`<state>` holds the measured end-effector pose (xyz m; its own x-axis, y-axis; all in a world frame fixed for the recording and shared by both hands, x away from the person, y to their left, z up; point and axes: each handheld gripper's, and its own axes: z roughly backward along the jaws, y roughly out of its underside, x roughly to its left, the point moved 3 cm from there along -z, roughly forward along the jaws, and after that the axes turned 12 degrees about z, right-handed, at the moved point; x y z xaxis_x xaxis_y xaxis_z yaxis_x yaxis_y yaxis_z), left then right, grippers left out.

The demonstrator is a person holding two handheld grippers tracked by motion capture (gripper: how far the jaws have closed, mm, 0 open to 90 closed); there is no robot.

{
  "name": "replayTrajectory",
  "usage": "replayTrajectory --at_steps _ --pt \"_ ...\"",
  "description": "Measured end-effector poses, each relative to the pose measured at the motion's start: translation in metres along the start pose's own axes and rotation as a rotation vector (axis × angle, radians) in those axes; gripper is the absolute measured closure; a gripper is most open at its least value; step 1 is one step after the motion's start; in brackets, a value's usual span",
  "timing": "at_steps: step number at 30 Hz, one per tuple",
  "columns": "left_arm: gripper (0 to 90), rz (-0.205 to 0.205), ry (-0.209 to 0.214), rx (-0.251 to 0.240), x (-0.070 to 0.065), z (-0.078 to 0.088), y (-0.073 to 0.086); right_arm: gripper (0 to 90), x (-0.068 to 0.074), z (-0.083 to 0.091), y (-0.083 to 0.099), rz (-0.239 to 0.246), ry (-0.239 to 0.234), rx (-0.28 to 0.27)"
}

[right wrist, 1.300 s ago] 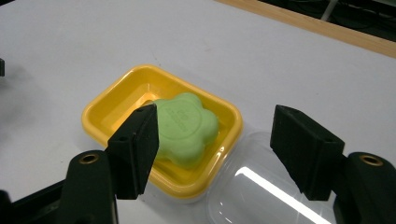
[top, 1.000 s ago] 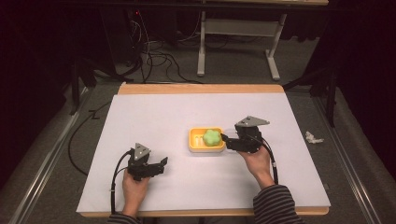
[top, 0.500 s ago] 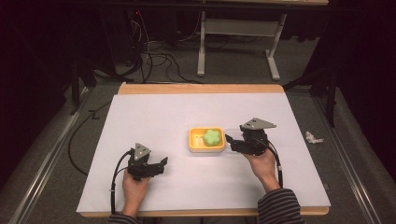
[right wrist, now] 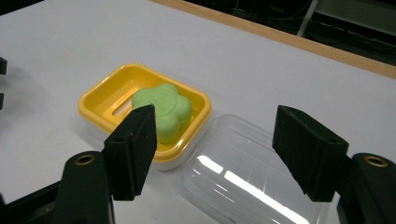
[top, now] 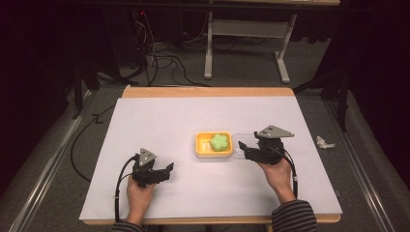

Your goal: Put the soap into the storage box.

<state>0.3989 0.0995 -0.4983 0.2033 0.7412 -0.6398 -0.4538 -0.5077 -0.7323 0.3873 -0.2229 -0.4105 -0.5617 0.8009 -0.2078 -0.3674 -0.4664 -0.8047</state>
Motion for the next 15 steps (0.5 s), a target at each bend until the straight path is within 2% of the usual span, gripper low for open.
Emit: replayTrajectory --at_steps 15 --pt "18.9 -0.001 -0.003 0.003 0.0 0.0 0.0 31.2 -0.008 0.014 0.012 -0.03 0.02 -0.02"
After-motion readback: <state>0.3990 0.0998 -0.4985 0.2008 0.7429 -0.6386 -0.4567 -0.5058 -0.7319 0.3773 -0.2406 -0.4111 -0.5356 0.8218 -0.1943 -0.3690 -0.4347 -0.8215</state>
